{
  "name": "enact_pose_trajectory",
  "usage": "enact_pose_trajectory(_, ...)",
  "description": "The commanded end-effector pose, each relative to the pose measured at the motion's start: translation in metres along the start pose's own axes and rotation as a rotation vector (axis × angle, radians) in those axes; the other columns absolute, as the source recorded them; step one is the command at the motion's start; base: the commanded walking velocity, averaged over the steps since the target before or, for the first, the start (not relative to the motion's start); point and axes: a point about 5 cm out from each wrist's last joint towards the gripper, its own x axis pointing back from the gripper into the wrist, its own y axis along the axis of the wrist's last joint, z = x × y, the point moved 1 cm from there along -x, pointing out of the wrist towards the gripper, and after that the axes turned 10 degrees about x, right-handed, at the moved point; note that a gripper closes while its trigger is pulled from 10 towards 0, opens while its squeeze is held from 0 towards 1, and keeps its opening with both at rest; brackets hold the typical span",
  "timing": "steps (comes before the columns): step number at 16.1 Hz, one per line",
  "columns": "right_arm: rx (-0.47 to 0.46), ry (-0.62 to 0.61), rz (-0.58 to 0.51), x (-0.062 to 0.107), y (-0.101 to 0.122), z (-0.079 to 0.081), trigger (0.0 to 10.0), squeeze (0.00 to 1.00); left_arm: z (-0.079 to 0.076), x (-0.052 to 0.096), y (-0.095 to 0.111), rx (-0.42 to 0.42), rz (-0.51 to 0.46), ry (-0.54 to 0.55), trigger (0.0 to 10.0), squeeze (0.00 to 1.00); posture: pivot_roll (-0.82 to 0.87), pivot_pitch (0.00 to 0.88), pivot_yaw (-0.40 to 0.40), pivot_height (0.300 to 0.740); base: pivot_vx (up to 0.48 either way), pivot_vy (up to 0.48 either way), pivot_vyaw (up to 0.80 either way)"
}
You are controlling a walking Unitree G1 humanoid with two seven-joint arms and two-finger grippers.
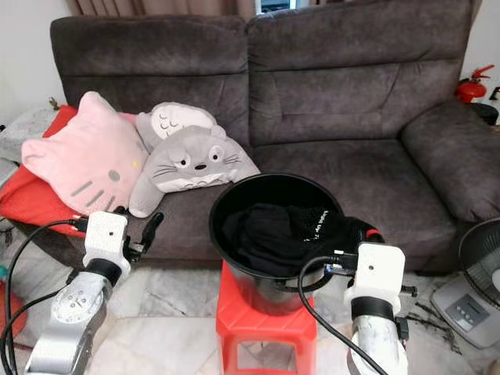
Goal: Hang hanger
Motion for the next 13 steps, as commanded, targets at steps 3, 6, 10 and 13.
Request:
enact_pose_trajectory(3, 0.008, -0.007, -0.008, 0.002, 0.003, -0.007, 10.0, 0.00, 0.002, 0.006, 0.000, -0.007, 0.005, 0.004, 10.0, 0.00, -0.08, 0.000, 0.057, 0.740, 0.000, 0.000, 0.00)
enact_pose_trajectory(6, 0.022, 0.023, -0.025, -0.003, 0.010, -0.009, 10.0, 0.00, -0.012, 0.008, -0.007, 0.007, 0.015, 0.009, 10.0, 0.00, -0.07, 0.000, 0.022, 0.740, 0.000, 0.000, 0.00)
enact_pose_trajectory(10, 0.011, 0.047, -0.029, -0.006, 0.014, -0.003, 10.0, 0.00, -0.010, 0.013, -0.015, 0.019, 0.042, 0.034, 10.0, 0.00, -0.07, 0.000, 0.020, 0.740, 0.000, 0.000, 0.00)
enact_pose_trajectory(13, -0.016, 0.042, -0.016, -0.006, 0.013, 0.000, 10.0, 0.00, -0.011, 0.014, -0.013, 0.024, 0.039, 0.032, 10.0, 0.00, -0.06, 0.000, 0.029, 0.740, 0.000, 0.000, 0.00)
